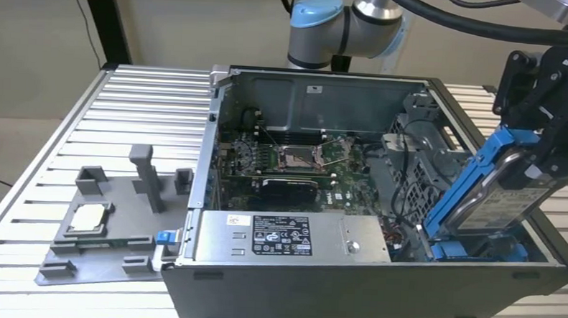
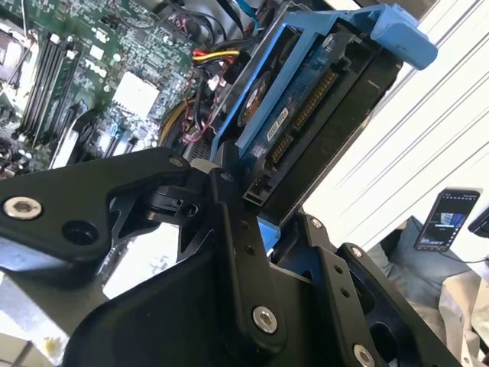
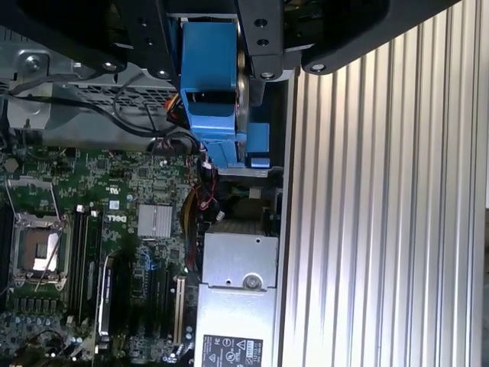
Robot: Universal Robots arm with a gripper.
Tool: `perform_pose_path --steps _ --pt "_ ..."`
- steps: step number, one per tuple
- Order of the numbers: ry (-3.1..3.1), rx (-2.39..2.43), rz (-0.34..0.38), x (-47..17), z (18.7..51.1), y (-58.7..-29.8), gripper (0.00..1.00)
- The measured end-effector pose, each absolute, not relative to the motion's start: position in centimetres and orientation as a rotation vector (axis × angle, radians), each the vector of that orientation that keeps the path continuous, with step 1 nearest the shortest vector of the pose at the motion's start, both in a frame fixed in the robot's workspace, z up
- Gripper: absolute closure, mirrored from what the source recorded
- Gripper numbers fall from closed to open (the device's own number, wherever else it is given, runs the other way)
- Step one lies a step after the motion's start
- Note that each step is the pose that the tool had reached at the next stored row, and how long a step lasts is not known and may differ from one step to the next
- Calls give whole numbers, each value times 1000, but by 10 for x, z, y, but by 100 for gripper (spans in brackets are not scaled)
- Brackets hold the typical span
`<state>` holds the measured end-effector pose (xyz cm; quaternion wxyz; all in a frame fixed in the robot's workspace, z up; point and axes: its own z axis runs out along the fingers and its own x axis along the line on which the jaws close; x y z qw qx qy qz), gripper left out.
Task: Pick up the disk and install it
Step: 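Insert the disk into the insertion slot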
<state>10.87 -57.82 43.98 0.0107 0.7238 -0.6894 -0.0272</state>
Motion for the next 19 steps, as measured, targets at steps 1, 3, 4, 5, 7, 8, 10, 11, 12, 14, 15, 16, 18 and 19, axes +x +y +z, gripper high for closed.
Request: perform_pose_path --steps 1,3,4,5,7,8,10,11,12,14,15,16,18,19 --pt "-2151 2259 -85 109 439 -578 100" --pt "-2151 2258 -85 110 439 -578 100" --pt "-2151 2258 -85 110 438 -578 100" --pt "-2151 2258 -85 111 438 -578 100" --pt "-2151 2258 -85 112 436 -578 100" --pt "-2151 2258 -85 113 435 -578 100" --pt "-2151 2258 -85 114 433 -578 100" --pt "-2151 2258 -84 114 432 -578 100" --pt "-2151 2257 -84 114 430 -577 100" --pt "-2151 2256 -85 114 427 -578 100" --pt "-2150 2256 -87 114 425 -578 100" --pt "-2150 2255 -90 114 423 -578 100" --pt "-2148 2254 -94 115 423 -578 100" --pt "-2147 2254 -96 115 423 -578 100"
